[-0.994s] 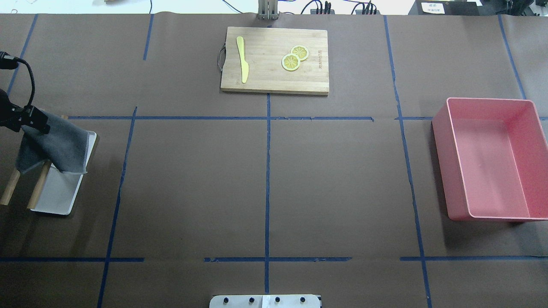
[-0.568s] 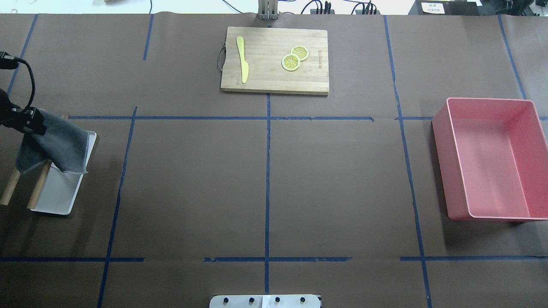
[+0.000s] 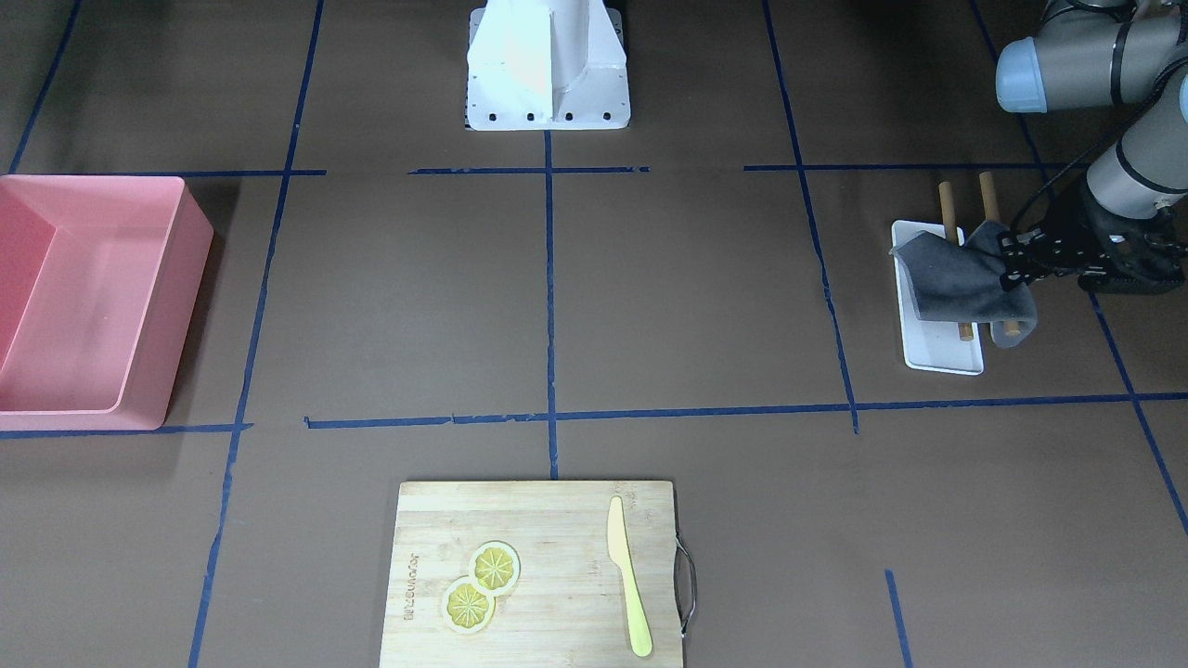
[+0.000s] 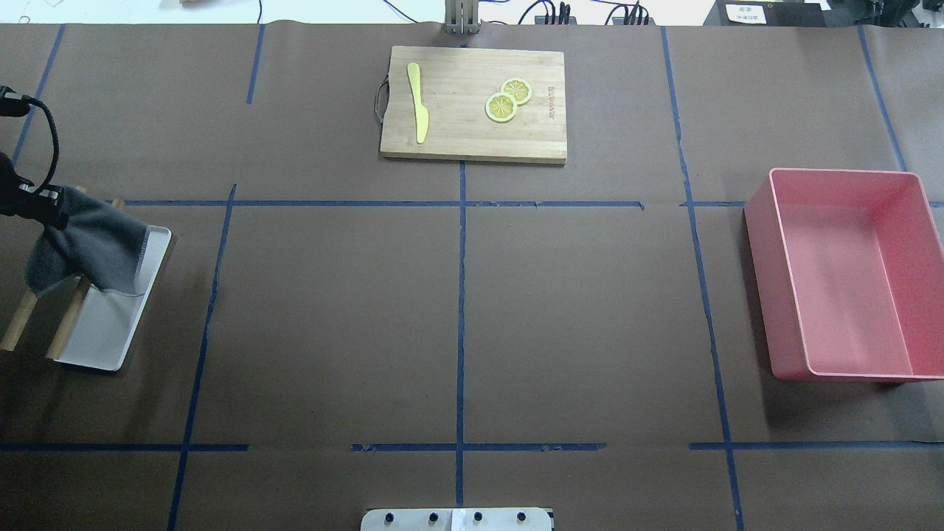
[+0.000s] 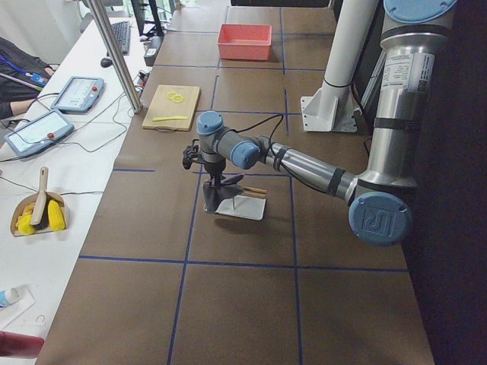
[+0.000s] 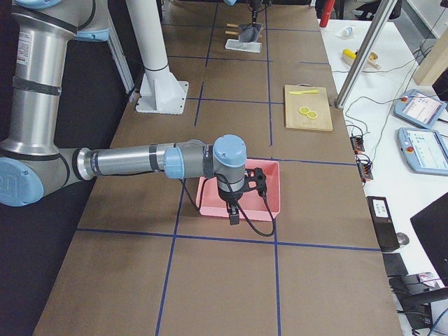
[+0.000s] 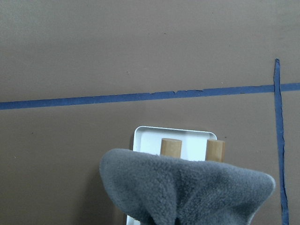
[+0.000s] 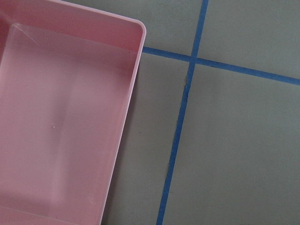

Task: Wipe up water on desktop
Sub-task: 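Lower the left gripper onto the grey cloth on the white tray and grasp it, then lift the grey cloth with the left gripper toward the table center, then move the right gripper to the grey cloth held by the left gripper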

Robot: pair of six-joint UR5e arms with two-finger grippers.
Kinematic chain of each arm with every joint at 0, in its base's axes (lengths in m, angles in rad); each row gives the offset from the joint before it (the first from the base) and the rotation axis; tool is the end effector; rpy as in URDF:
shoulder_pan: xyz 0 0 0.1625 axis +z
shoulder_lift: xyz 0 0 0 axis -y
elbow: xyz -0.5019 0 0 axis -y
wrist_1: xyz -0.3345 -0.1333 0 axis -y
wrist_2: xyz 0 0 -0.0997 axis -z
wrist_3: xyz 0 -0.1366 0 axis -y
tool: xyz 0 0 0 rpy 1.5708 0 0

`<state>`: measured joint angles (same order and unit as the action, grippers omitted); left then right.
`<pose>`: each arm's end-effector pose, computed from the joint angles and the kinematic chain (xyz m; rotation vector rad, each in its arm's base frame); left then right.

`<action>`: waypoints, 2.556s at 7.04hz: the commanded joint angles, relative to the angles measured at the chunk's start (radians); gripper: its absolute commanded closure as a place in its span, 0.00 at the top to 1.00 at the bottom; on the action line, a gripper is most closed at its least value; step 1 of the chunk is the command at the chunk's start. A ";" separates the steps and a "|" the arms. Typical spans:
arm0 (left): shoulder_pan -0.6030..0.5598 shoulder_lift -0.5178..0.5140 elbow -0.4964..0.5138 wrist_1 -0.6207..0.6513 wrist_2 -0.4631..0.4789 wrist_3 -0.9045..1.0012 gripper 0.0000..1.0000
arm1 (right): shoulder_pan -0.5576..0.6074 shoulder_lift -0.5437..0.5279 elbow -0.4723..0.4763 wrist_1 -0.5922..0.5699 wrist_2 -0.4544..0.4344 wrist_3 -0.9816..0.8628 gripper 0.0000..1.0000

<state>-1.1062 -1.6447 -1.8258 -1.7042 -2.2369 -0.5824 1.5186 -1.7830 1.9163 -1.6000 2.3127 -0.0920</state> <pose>0.1762 -0.4607 0.6066 0.0584 0.7881 0.0423 0.0234 -0.3371 0.6985 0.1142 -0.7401 -0.1760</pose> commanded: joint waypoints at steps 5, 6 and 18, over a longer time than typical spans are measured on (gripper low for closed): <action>-0.029 -0.108 -0.160 0.038 -0.015 -0.845 0.00 | -0.008 0.001 0.037 0.119 0.089 0.001 1.00; 0.011 -0.165 -0.190 0.037 -0.015 -1.036 0.00 | -0.021 0.001 0.036 0.212 0.088 -0.008 1.00; 0.312 -0.514 -0.219 0.041 -0.004 -1.705 0.00 | -0.804 0.646 0.043 0.532 -0.316 0.443 0.99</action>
<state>-0.8015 -2.1469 -2.0440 -1.6641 -2.2417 -2.2648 0.8503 -1.2137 1.9570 -1.0674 2.1395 0.2763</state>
